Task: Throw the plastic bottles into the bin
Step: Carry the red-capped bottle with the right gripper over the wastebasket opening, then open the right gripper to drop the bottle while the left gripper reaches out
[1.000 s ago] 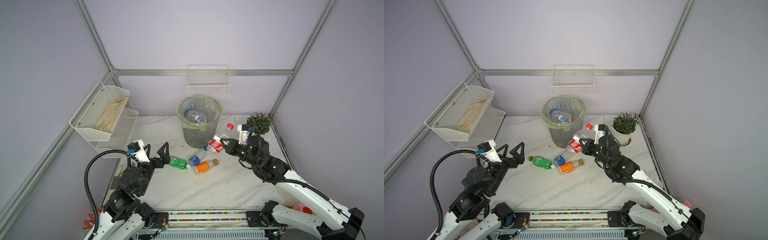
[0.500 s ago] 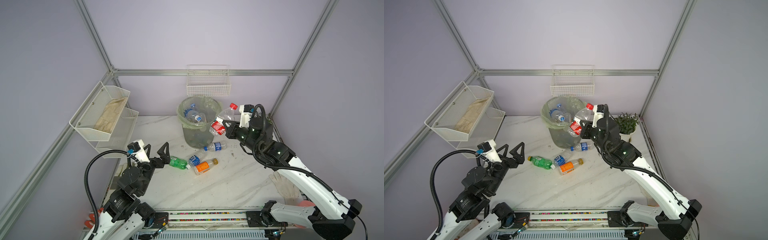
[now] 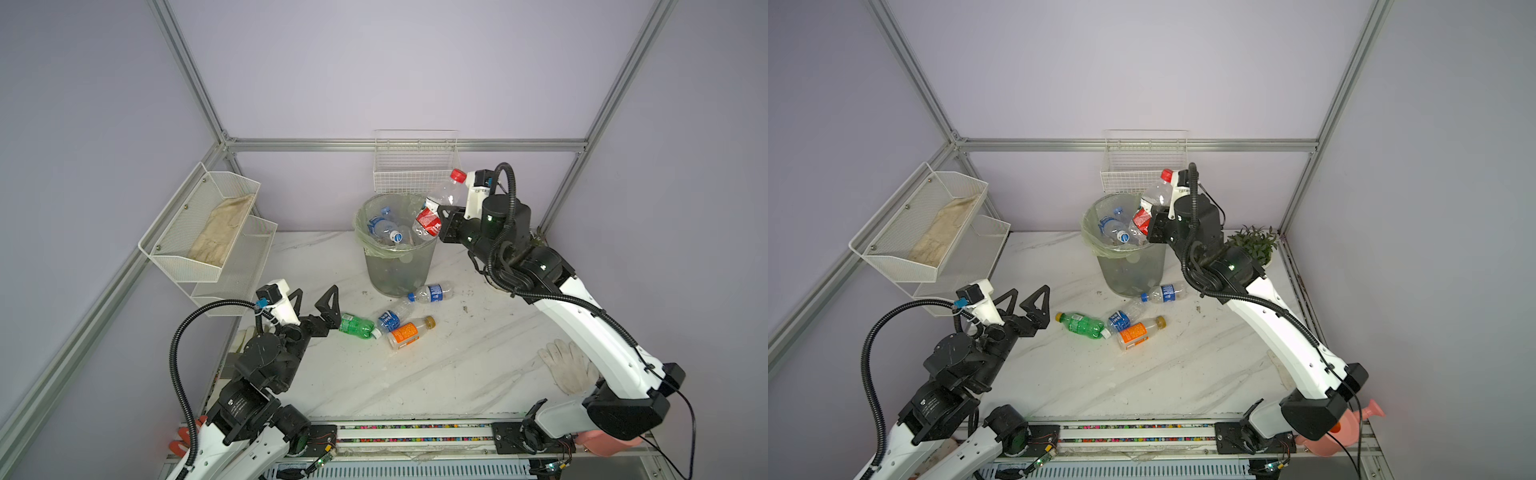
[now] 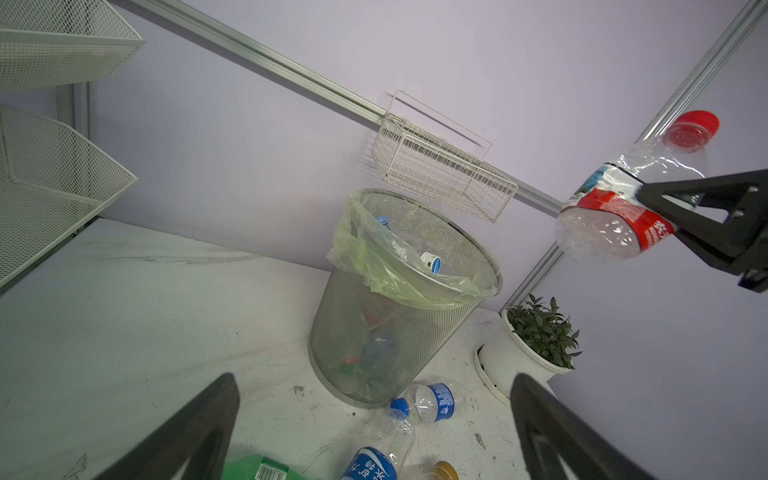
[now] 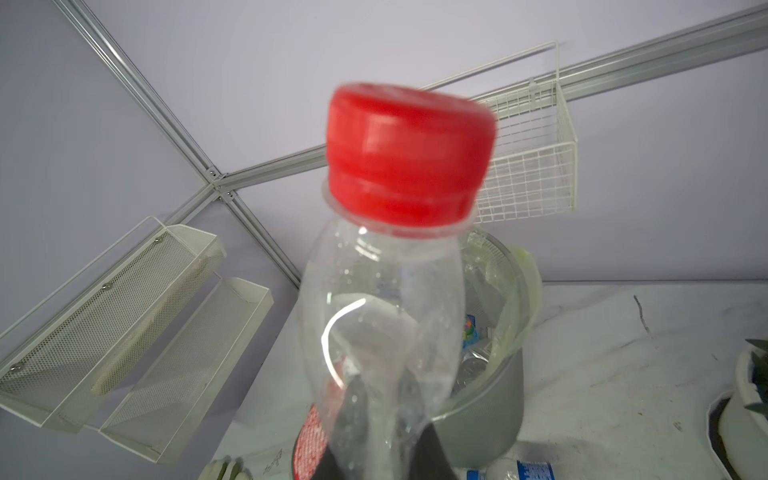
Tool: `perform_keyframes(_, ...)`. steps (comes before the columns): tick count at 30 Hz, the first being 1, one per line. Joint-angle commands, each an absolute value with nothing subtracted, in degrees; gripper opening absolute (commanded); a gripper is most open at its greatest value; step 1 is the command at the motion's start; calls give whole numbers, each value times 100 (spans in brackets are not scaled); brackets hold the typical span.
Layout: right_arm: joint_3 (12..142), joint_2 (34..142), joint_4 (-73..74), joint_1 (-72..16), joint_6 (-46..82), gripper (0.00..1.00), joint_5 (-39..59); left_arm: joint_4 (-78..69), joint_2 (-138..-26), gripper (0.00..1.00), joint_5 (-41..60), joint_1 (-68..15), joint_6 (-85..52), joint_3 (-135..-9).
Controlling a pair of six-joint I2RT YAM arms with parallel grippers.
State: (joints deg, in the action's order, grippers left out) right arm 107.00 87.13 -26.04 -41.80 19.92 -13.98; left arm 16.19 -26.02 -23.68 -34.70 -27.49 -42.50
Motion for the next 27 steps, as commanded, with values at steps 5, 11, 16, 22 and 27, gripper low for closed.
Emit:
perform_keyframes(5, 12773, 10695, -4101, -4024, 1526, 26, -1810, 1884, -2409, 100, -2267, -3489, -2771, -4345)
perform_keyframes(11, 14549, 11430, -5202, -4195, 1814, 97, -2134, 2099, -2211, 100, -2351, -3489, -2716, -4367)
perform_keyframes(16, 13118, 10377, -4185, -4359, 1774, 98, -2048, 2088, -2303, 100, -2321, -3485, -2707, -4375)
perform_keyframes(22, 12115, 9741, -4002, -4359, 1836, 98, -2026, 1987, -2458, 100, -2242, -3483, -2737, -4363)
perform_keyframes(27, 11411, 9285, -3780, -4359, 1883, 97, -2004, 1960, -2556, 100, -2183, -3487, -2809, -4342)
